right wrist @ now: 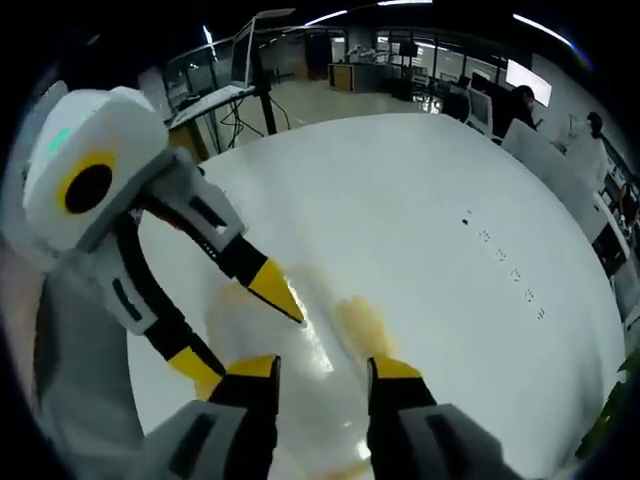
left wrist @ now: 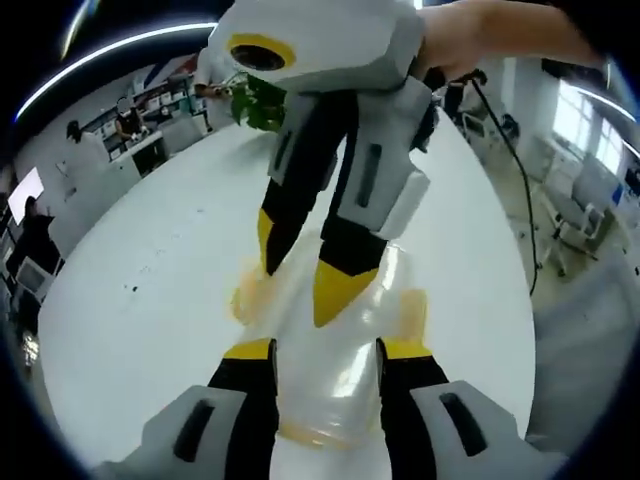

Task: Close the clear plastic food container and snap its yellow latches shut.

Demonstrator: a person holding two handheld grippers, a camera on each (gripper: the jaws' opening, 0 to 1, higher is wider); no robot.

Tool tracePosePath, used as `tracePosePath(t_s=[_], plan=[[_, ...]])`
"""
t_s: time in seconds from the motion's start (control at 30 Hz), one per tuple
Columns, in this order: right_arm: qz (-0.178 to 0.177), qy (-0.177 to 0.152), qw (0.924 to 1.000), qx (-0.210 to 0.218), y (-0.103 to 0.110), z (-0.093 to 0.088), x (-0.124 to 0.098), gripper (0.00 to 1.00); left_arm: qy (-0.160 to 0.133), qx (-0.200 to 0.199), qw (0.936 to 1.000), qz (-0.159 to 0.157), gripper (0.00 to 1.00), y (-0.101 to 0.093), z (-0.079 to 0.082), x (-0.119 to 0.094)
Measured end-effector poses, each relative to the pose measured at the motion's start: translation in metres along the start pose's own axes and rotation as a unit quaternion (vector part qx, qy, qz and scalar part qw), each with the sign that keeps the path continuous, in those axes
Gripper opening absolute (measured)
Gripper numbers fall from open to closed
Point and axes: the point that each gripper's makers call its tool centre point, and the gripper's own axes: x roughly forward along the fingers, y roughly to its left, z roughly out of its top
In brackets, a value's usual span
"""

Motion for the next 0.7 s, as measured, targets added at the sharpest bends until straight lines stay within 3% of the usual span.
tracePosePath(t_s=[0.27, 0.43, 0.47, 0.5, 0.57, 0.6, 0.7], plan=[[0.019, 0.004, 0.9998, -0.007, -0.003, 0.006, 0.006, 0.39, -0.013, 0.036, 0.9982, -0.047, 0.53, -0.022, 0.006, 0.001], [0.035, 0.022, 0.9989, -0.023, -0.001, 0.002, 0.012, 0.43, 0.023, 0.101, 0.9943, -0.026, 0.52, -0.023, -0.008, 0.01], [0.037, 0.023, 0.9988, -0.02, -0.001, 0.002, 0.013, 0.44, 0.012, 0.127, 0.9917, -0.015, 0.53, -0.022, -0.004, 0.013], [0.042, 0.023, 0.9987, -0.02, -0.001, 0.003, 0.013, 0.44, 0.017, 0.128, 0.9916, -0.015, 0.52, -0.023, -0.007, 0.013], [0.05, 0.026, 0.9983, -0.013, -0.002, 0.004, 0.015, 0.45, 0.025, 0.184, 0.9825, 0.015, 0.49, -0.014, -0.008, 0.012], [0.054, 0.029, 0.9981, -0.011, -0.002, 0.003, 0.016, 0.45, 0.017, 0.168, 0.9857, 0.003, 0.49, -0.021, -0.01, 0.014], [0.07, 0.044, 0.9965, -0.01, -0.002, 0.003, 0.018, 0.46, 0.006, 0.164, 0.9864, -0.001, 0.49, -0.018, -0.01, 0.013]])
